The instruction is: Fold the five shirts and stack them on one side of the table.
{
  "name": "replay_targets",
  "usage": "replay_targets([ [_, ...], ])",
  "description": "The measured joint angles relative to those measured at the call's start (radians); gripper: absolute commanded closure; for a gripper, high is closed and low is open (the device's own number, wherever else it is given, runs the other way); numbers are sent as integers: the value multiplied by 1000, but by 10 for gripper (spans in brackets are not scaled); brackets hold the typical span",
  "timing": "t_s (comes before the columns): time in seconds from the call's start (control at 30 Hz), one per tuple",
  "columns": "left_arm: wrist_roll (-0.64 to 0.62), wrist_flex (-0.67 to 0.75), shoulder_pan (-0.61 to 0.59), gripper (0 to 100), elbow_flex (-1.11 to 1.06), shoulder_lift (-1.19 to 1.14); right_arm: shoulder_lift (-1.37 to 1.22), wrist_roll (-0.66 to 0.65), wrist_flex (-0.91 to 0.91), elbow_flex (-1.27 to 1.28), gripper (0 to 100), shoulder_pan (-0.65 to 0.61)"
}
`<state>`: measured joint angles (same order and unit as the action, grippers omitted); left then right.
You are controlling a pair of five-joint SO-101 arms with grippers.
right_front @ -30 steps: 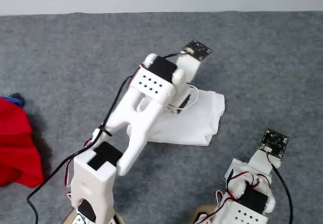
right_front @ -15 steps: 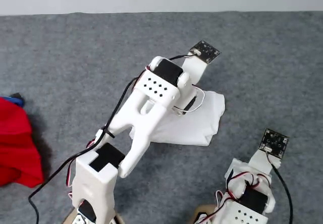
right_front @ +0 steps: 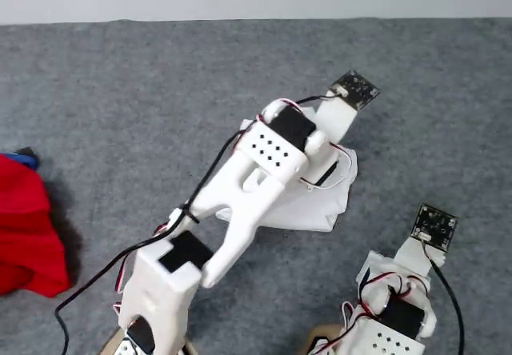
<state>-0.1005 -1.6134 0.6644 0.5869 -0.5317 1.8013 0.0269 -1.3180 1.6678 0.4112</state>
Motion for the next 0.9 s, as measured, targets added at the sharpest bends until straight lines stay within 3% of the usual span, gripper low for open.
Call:
replay_targets([
  [0.33, -12, -78, 31, 991, 308, -213, 0, 0, 0, 0, 988, 0],
  [0.47, -12, -112, 48, 897, 405, -290, 0, 0, 0, 0, 988, 0],
  [0.6, -12, -114, 57, 795, 436, -304, 0, 0, 0, 0, 988, 0],
  [0.9, 25, -115, 54, 794, 443, -239, 0, 0, 0, 0, 988, 0],
])
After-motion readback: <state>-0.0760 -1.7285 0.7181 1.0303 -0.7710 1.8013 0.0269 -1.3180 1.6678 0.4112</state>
